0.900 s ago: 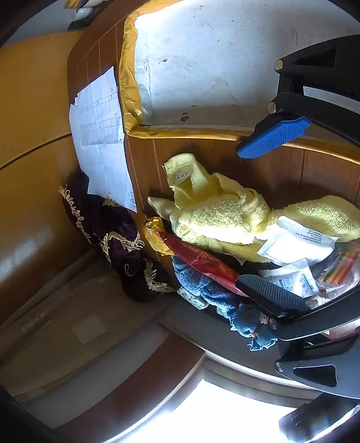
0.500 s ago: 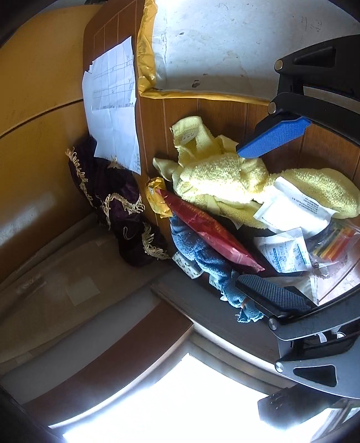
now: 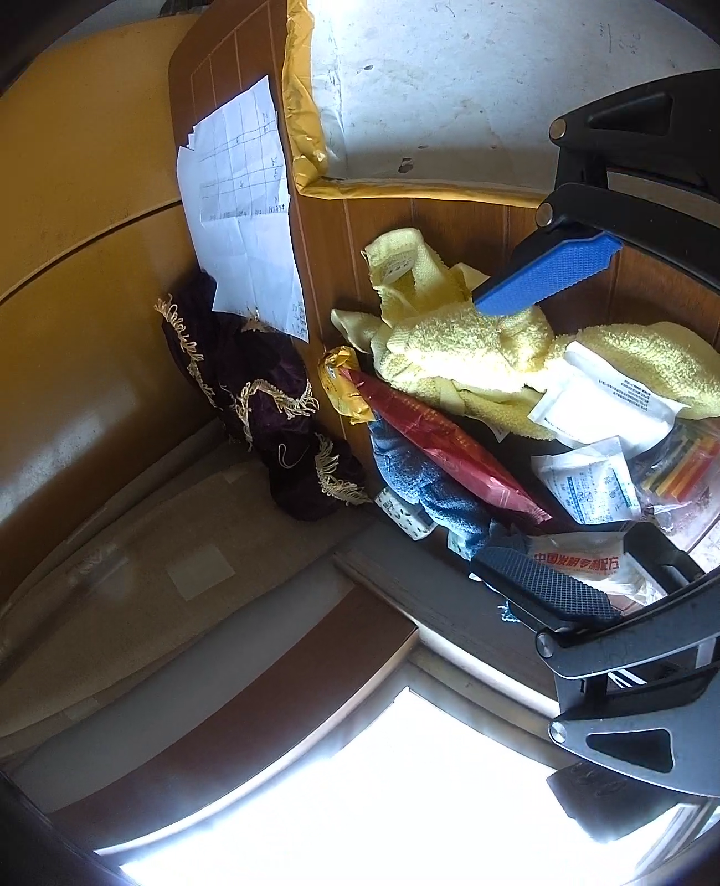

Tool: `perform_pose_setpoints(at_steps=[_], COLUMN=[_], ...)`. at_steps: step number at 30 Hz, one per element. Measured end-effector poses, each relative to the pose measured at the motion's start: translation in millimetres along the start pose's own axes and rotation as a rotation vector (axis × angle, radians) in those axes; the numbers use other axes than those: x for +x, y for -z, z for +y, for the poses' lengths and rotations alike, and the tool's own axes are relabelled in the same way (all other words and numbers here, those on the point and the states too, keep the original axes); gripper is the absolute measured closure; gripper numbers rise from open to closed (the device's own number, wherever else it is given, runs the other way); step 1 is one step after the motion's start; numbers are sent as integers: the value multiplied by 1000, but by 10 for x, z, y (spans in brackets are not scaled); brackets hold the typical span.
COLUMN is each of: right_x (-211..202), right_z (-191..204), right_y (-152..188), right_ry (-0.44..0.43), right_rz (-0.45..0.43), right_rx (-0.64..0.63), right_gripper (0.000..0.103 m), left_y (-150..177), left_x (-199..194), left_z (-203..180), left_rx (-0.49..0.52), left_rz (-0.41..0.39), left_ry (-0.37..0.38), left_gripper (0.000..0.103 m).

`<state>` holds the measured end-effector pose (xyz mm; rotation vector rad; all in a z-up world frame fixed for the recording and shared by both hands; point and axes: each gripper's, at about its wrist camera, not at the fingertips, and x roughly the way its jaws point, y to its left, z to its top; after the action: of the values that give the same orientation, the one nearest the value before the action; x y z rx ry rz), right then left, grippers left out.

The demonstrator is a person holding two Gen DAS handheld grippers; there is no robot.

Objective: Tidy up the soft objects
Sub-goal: 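Move both tools toward the pile of soft items on the table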

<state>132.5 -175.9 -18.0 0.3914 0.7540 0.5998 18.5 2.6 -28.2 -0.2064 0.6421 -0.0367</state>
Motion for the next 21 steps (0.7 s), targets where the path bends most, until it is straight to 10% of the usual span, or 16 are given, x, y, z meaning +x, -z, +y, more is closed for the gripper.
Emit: perform_pose_setpoints(at_steps=[10, 21], right_x=[43, 87], right_z=[-16, 173], right_y=[-8, 83], right_ry=[-92, -139], right_rz=[44, 97], right_rx=[19, -52], right_gripper=[15, 33], left_y=[84, 36], left_x=[40, -158], left_z=[-158, 341], left_rx=[132, -10], left_rz=[39, 35], left_ry=[76, 96], left_gripper=[0, 7])
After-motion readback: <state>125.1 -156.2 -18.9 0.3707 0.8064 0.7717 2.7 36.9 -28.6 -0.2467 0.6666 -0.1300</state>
